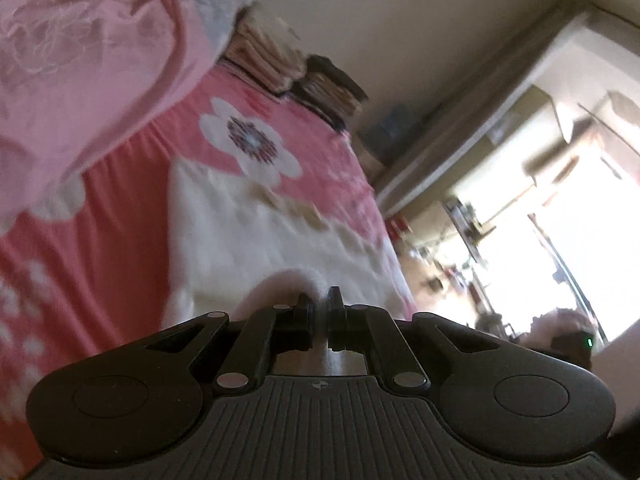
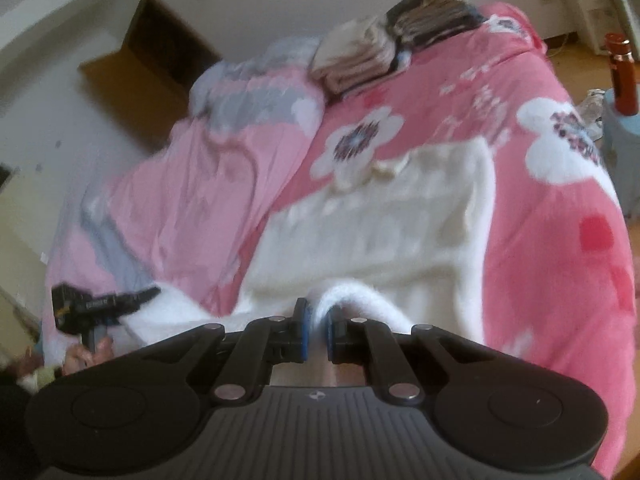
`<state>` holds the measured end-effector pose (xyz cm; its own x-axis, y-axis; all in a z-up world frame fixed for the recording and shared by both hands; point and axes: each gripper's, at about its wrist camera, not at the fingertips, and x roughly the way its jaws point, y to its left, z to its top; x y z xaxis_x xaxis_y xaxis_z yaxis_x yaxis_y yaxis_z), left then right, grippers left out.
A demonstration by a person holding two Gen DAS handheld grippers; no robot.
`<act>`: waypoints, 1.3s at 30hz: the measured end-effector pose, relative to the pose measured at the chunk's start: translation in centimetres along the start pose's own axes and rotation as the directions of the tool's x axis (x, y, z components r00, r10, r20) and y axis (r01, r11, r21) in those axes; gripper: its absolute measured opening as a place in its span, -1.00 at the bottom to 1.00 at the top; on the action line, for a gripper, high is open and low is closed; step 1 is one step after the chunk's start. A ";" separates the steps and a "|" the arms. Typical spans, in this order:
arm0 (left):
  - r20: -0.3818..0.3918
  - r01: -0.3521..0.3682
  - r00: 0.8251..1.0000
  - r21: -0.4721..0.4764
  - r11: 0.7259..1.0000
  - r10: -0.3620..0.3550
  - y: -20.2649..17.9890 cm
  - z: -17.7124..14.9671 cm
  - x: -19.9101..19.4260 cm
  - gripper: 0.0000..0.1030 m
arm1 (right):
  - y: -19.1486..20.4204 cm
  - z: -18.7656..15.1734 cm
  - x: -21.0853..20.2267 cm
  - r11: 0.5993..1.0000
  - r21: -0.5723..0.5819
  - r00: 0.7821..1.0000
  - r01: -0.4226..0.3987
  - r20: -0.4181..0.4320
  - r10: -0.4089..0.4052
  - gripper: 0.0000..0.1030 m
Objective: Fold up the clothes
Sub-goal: 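Carry the held hem over the sweater body toward the collar with both grippers, then open both grippers to release the hem onto the sweater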
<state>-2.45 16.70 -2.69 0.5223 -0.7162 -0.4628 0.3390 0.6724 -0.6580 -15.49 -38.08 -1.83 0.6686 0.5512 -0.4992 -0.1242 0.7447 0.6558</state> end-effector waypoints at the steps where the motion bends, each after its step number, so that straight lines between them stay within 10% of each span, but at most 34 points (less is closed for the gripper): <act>1: 0.013 -0.009 1.000 -0.016 1.000 0.010 0.5 0.8 0.8 -0.93 | -0.7 0.9 0.6 1.000 0.026 1.000 0.001 0.020 -0.002 -0.82; 21: 0.030 -0.059 0.997 -0.232 0.971 0.068 8.2 9.0 15.1 -0.92 | -12.9 9.7 13.2 0.940 0.340 0.986 -0.039 0.163 -0.018 -0.82; 28: 0.021 0.018 1.000 -0.480 0.877 -0.009 13.1 7.9 16.4 -0.61 | -17.3 9.0 15.9 0.860 0.504 0.993 -0.081 0.114 0.027 -0.65; 31: 0.060 0.090 0.996 -0.538 0.838 -0.068 13.9 7.7 15.8 -0.41 | -16.3 9.1 15.3 0.875 0.472 0.993 -0.109 0.099 0.070 -0.27; 39: 0.130 0.160 0.986 -0.596 0.787 -0.102 15.3 7.7 16.8 -0.34 | -14.8 10.6 17.5 0.894 0.423 0.989 -0.145 0.050 0.137 -0.24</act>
<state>17.53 16.34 -15.97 0.5824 -0.7505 -0.3122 -0.1165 0.3030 -0.9458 5.84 -43.47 -14.25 0.6814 0.6280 -0.3759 0.1024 0.4267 0.8986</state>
